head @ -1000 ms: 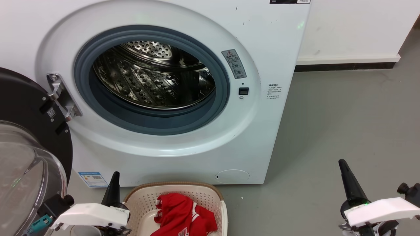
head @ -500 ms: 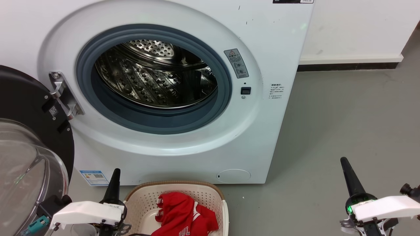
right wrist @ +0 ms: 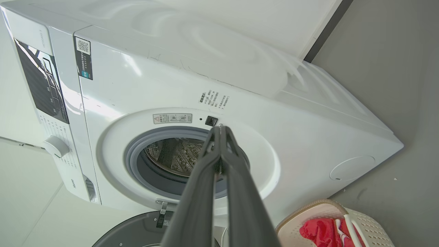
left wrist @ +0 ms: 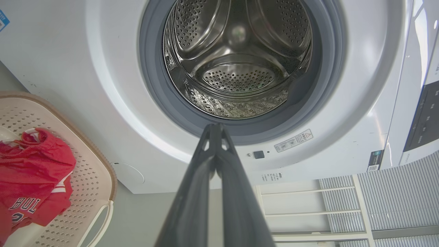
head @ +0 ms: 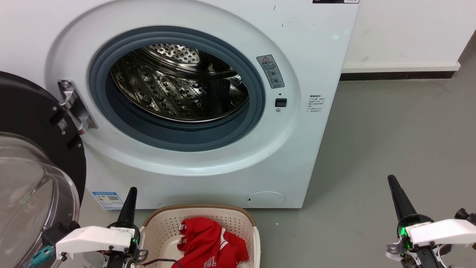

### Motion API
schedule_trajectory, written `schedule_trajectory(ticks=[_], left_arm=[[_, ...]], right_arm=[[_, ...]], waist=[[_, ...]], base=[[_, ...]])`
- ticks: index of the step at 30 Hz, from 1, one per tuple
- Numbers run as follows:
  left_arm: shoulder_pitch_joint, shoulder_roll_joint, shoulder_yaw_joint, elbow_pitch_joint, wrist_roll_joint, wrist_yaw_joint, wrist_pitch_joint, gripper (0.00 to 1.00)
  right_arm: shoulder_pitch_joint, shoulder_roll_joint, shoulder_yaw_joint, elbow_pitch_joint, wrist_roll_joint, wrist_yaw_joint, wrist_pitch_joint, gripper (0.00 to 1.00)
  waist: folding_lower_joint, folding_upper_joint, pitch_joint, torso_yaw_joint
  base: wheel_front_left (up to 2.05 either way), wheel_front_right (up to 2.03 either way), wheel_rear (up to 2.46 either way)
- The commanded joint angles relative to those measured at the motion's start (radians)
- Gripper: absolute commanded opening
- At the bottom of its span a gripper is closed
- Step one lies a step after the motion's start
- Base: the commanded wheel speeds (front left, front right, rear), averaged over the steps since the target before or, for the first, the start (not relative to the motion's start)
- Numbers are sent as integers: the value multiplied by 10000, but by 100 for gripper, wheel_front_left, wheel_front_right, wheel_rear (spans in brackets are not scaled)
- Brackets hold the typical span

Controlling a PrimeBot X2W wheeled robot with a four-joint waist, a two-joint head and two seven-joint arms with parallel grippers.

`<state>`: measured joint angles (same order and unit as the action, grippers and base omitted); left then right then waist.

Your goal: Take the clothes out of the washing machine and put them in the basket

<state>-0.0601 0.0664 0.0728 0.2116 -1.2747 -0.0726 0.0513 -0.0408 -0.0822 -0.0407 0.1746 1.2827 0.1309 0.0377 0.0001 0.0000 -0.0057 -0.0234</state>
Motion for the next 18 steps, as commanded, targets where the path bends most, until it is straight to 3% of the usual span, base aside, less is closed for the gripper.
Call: schedule_trajectory(ticks=[1,18], left_arm=[[-200,1,59,-26,-215,-96,54,0],[-353,-80,228,145,-1641,-336,323,0]], right_arm=[[-230,-48,-30,8,261,-1,36,0],[-467,-14,-167,321,1779,-2,222,0]], waist=[[0,0,3,6],[-1,0,37,98]], base=[[0,0,0],[0,0,0]])
